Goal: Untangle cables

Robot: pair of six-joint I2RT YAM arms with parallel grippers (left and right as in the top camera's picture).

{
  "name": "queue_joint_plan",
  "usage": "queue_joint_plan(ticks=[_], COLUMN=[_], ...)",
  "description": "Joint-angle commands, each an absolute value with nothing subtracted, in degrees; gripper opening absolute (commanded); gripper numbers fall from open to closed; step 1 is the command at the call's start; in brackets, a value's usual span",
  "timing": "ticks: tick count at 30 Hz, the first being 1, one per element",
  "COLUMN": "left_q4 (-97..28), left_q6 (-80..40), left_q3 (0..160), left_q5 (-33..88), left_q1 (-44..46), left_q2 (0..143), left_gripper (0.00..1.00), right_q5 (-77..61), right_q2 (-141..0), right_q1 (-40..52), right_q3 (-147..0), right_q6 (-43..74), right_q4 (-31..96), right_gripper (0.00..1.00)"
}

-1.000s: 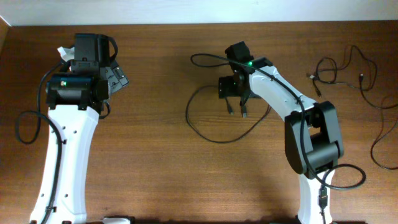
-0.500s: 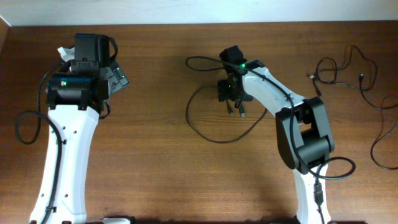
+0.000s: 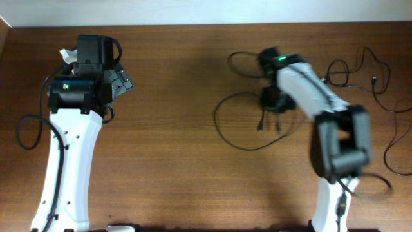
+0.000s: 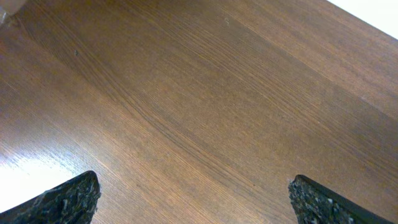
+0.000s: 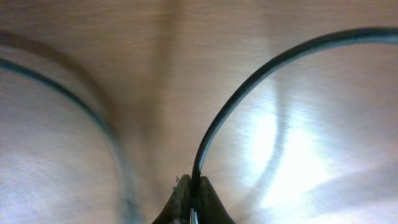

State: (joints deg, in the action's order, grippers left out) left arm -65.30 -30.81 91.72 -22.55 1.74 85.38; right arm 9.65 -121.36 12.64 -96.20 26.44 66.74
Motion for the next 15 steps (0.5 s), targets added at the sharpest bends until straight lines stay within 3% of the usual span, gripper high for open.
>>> queue_joint_plan(ticks=[1,8,11,15], left_q4=[-65.28,-65.25,-65.28,-65.28], left_q6=[-29.89,-29.89,-29.89,-29.89], left_q3=[91.77,91.77,91.77,91.77], left_q5=[-23.35,-23.35,-23.35,-23.35], left_q1=[1.69,1.69,1.69,1.69], left_q2=[84.9,84.9,84.9,84.9], left_gripper=[0.99,0.99,0.99,0.99], right_q5=[12.29,15.22,28.27,33.69], right_q2=[-103.68,-84.71,-73.45,-65.3], right_q1=[8.45,-1.83,-9.93,-23.11], right_q3=[-96.75,-96.75,-96.88,-96.9], right_q6=[20.08,19.68,21.56,28.8], right_q4=[72.49,83.88,83.26,78.48], right_gripper=[0.04,0.04,0.04,0.04])
